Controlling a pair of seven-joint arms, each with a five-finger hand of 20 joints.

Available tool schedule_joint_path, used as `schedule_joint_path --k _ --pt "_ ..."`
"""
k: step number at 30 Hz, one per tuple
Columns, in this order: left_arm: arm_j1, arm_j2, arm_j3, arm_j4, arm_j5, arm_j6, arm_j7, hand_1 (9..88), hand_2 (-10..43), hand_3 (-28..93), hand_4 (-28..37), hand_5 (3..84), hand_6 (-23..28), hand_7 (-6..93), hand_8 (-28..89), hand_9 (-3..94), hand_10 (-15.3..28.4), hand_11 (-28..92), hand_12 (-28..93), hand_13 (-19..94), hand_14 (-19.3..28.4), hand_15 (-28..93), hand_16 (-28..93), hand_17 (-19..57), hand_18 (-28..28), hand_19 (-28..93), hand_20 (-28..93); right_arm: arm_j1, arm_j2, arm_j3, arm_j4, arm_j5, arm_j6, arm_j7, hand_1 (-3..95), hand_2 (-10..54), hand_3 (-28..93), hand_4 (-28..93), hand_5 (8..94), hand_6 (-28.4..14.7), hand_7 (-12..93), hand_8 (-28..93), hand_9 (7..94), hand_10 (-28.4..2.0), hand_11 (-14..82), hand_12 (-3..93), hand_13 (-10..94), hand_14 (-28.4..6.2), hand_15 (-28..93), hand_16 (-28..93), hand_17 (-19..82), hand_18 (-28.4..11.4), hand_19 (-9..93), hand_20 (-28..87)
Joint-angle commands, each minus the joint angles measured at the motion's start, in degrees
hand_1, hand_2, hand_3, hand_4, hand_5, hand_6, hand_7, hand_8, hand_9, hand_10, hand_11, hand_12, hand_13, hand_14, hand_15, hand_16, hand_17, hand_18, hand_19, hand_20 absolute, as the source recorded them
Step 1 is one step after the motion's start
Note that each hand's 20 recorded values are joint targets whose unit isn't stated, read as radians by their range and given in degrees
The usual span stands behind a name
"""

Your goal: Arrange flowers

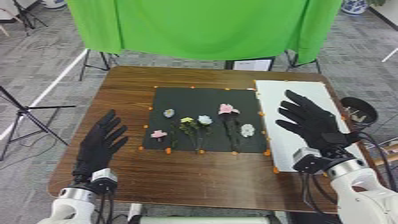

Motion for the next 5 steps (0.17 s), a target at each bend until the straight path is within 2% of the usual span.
schedule_joint_path --k 1,2,5 --pt "-1.89 -0.09 0.7 0.45 -0.14 -2.16 -0.43 24.6 -5.5 69 -28.3 22.4 3.1 21.1 -12 16.4 10.6 17 18 14 15.0 24 4 -11.6 22.3 36 9 0.8 -0.85 0.44 -0.01 -1.39 -1.21 0.17 11.8 -6.0 85 -27 27.4 -4.0 15 -9 26.0 -12.8 2.9 25.0 19 -11.3 -5 40 -5 -20.8 36 15" --pt "-1.59 0.1 0.49 0.27 -0.41 -2.22 -0.21 24.7 -5.5 69 -28.3 22.5 3.1 20.8 -12 16.7 10.5 17 18 14 15.0 24 4 -11.7 22.1 36 8 1.06 -0.65 0.77 0.12 -1.89 -2.55 0.86 11.9 -6.0 85 -27 27.3 -4.0 15 -9 25.6 -12.8 2.8 24.9 19 -11.1 -5 40 -5 -20.7 35 15" --pt "-1.41 -0.85 0.55 0.73 -2.3 -2.66 -0.36 24.7 -5.4 69 -28.3 22.7 2.8 20.6 -12 17.1 10.4 17 18 14 15.0 24 3 -11.7 22.0 36 8 1.08 -0.47 0.0 0.4 -1.33 -1.71 1.98 11.8 -5.8 85 -27 25.9 -4.2 14 -9 23.8 -12.8 1.6 25.0 16 -10.9 -7 41 -6 -20.2 35 15"
